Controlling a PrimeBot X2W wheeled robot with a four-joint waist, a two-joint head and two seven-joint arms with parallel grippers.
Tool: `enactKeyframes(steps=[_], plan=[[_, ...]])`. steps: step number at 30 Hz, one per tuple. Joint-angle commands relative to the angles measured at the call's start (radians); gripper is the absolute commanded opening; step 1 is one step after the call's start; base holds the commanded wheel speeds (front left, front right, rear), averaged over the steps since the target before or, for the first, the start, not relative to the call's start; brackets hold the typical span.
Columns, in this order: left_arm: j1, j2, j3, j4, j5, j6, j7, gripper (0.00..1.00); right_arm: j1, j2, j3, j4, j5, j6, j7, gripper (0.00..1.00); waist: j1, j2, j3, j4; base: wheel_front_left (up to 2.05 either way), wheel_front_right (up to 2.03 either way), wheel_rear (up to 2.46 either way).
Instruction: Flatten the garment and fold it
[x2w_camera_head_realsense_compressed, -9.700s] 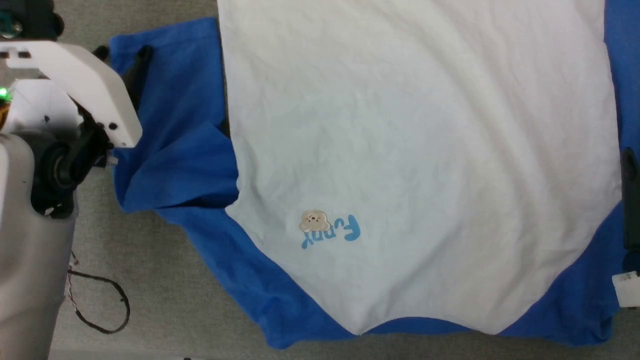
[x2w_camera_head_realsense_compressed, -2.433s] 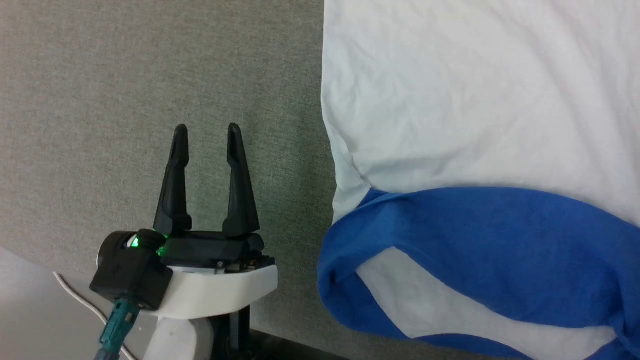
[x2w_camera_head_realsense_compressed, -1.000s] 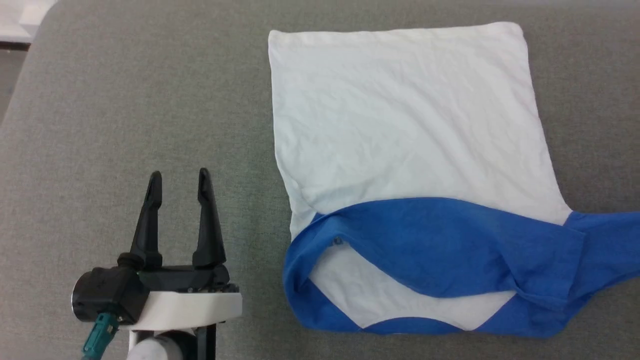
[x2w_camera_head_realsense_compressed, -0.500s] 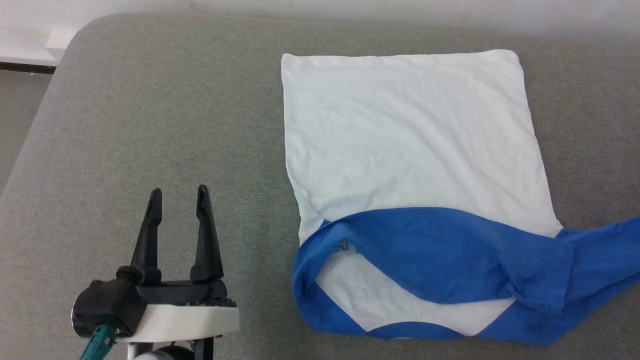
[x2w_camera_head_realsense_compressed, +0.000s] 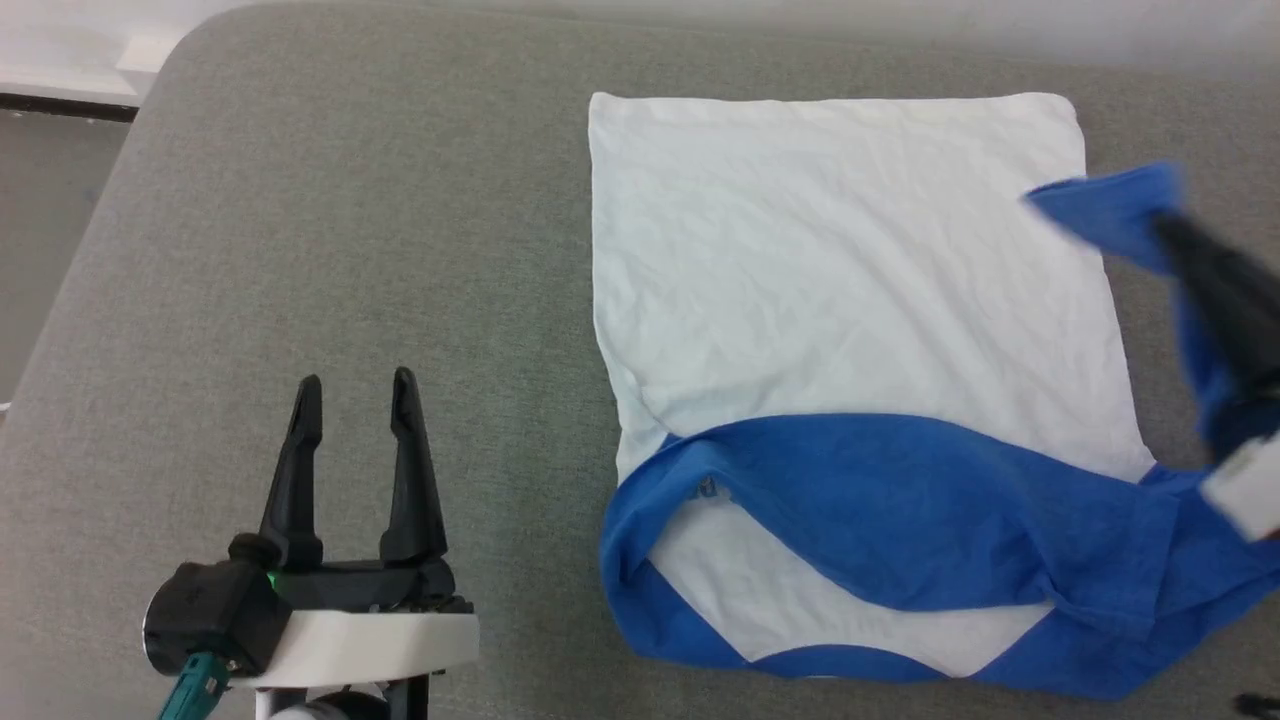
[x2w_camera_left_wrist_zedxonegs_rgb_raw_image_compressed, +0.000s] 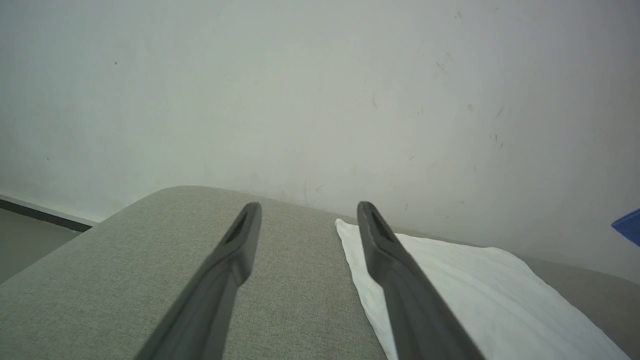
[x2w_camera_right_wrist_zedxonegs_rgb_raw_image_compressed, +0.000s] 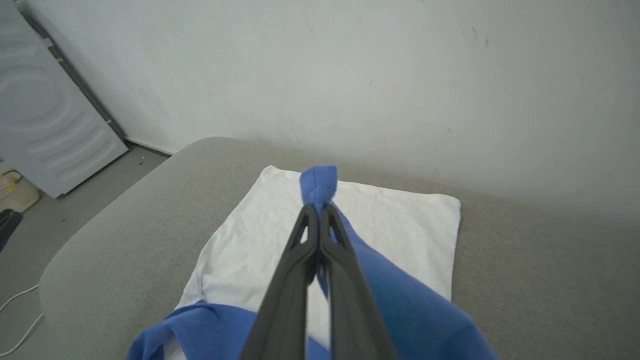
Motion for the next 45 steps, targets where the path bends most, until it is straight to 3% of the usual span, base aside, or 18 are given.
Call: enactKeyframes(steps=[1,7,13,23,31,32,33,39,45], plan=[[0.000,-0.001,0.000,0.000,-0.003,0.005,-0.005,1.00,0.015,0.017,0.068,-0.011,0.007,-0.001,0.009,0.00,-0.0001,-0.0001,0.000,0.005,0.00,0.00,0.00],[-0.008,-0.003,-0.008,0.004,-0.007,0.004,-0.006,1.00,0.024,0.054,0.324,0.027,-0.005,-0.001,0.018,0.00,-0.0001,-0.0001,-0.002,0.031,0.00,0.00,0.00],[-0.017,-0.014,-0.026,0.022,-0.017,-0.003,-0.012,1.00,0.012,0.055,0.500,0.153,-0.047,-0.001,-0.053,0.00,-0.0001,-0.0001,0.006,0.078,0.00,0.00,0.00],[-0.029,-0.027,-0.045,0.052,-0.028,-0.013,-0.025,1.00,-0.031,0.065,0.696,0.475,-0.148,-0.001,-0.209,0.00,-0.0001,-0.0001,0.015,0.152,0.00,0.00,0.00],[-0.031,-0.029,-0.049,0.066,-0.029,-0.017,-0.029,1.00,-0.069,0.094,0.751,0.691,-0.188,-0.001,-0.295,0.00,-0.0001,-0.0001,0.007,0.175,0.00,0.00,0.00],[-0.029,-0.029,-0.048,0.067,-0.029,-0.016,-0.030,1.00,-0.074,0.097,0.757,0.699,-0.185,-0.001,-0.301,0.37,-0.0001,-0.0001,0.004,0.173,0.00,0.00,0.00],[-0.027,-0.027,-0.046,0.068,-0.029,-0.015,-0.030,1.00,-0.078,0.098,0.763,0.702,-0.181,-0.001,-0.305,1.00,-0.0001,-0.0001,-0.001,0.170,0.00,0.00,0.00],[-0.016,-0.013,-0.043,0.058,-0.024,-0.010,-0.022,1.00,-0.091,0.080,0.727,0.620,-0.113,-0.001,-0.316,1.00,-0.0001,-0.0001,-0.026,0.137,0.00,0.00,0.00],[-0.009,0.005,-0.040,0.038,-0.019,-0.005,-0.004,1.00,-0.042,0.041,0.519,0.434,-0.082,-0.001,-0.331,1.00,-0.0001,-0.0001,-0.039,0.092,0.00,0.00,0.00]])
